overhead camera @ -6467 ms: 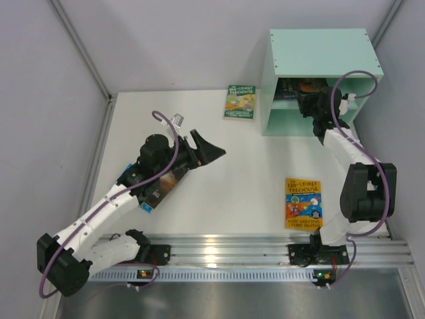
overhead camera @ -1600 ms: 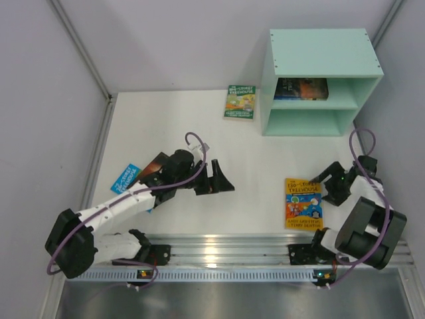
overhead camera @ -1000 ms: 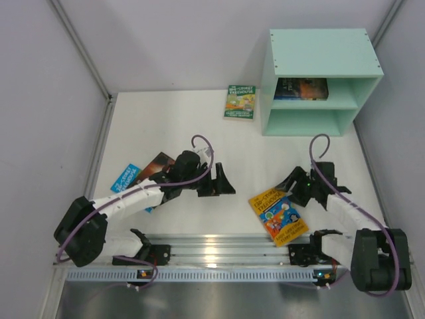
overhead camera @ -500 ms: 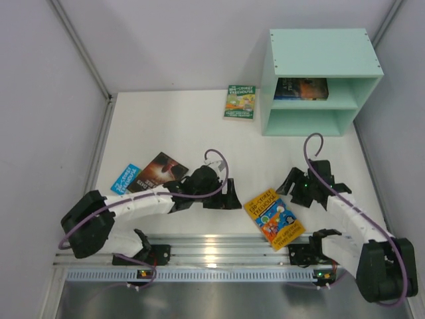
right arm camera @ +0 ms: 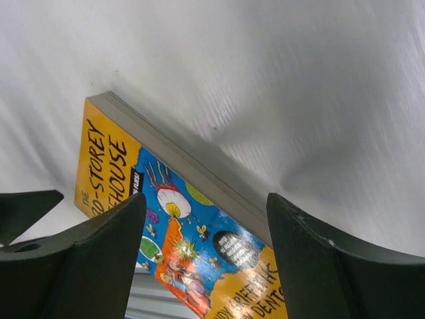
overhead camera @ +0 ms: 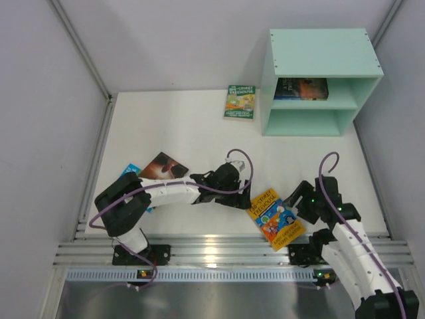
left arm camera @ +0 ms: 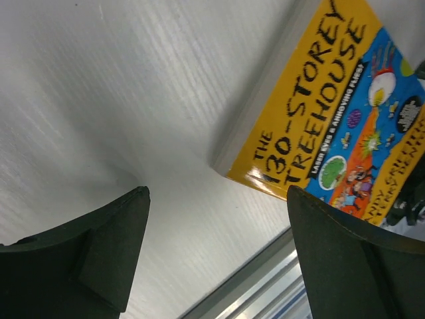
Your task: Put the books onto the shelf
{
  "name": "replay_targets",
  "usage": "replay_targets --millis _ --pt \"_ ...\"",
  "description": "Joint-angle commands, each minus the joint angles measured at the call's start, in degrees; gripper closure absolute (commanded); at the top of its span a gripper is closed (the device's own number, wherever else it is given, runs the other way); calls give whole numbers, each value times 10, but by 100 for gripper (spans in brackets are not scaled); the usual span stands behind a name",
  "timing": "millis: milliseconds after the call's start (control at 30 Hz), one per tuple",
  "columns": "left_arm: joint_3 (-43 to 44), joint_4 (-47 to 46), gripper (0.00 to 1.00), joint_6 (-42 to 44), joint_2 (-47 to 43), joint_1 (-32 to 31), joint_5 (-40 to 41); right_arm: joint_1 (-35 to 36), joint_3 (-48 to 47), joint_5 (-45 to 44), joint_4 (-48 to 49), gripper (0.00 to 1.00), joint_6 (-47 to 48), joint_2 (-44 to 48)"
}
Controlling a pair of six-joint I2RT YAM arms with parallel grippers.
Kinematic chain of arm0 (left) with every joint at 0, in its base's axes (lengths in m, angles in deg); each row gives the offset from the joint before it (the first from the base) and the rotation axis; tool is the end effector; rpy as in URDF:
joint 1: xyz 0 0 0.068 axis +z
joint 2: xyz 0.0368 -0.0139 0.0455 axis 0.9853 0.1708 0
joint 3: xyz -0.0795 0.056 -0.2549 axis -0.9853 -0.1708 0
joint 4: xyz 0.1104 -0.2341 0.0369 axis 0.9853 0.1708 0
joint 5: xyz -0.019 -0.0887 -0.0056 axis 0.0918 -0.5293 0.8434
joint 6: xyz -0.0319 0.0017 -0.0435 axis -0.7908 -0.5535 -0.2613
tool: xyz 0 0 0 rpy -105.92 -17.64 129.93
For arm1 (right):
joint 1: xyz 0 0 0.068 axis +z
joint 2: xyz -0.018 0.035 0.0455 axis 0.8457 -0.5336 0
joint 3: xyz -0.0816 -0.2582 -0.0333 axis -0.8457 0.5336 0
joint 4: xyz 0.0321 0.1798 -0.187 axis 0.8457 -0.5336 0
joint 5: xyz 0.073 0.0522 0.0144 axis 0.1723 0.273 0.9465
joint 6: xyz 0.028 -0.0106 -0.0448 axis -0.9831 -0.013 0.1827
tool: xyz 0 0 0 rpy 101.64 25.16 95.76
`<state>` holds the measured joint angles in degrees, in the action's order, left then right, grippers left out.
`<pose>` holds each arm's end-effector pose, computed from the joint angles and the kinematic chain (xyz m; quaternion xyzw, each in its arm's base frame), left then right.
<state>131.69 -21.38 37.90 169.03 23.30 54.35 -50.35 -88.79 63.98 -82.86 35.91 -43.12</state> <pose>0.1783 -0.2804 0.1729 0.1464 0.9221 -0.3025 0.1916 0.1174 0.0205 0.1680 0.2805 0.9118 0.1902 0.2318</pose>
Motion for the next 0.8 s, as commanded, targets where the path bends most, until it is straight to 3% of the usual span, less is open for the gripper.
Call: replay_targets --millis 0,100,333,433,533,633,667,767 --pt "26 -4 11 50 21 4 17 4 9 -16 -61 28 -66 62" --pt "55 -22 11 82 45 8 -29 3 -1 -32 -91 26 -99 96" --pt "134 8 14 149 130 9 -90 2 -49 -48 -128 26 -91 -9" --pt "152 21 18 177 154 8 -115 3 -92 -117 -168 26 -88 -28" --pt "160 18 29 186 174 8 -132 3 -113 -129 -190 27 -85 -17" --pt "168 14 45 186 196 8 -140 3 -127 -150 -219 27 -100 -9" --pt "175 19 56 182 202 9 -132 3 -128 -151 -219 27 -98 -10" --pt "197 40 68 170 227 17 -109 3 -122 -137 -216 26 -98 -32"
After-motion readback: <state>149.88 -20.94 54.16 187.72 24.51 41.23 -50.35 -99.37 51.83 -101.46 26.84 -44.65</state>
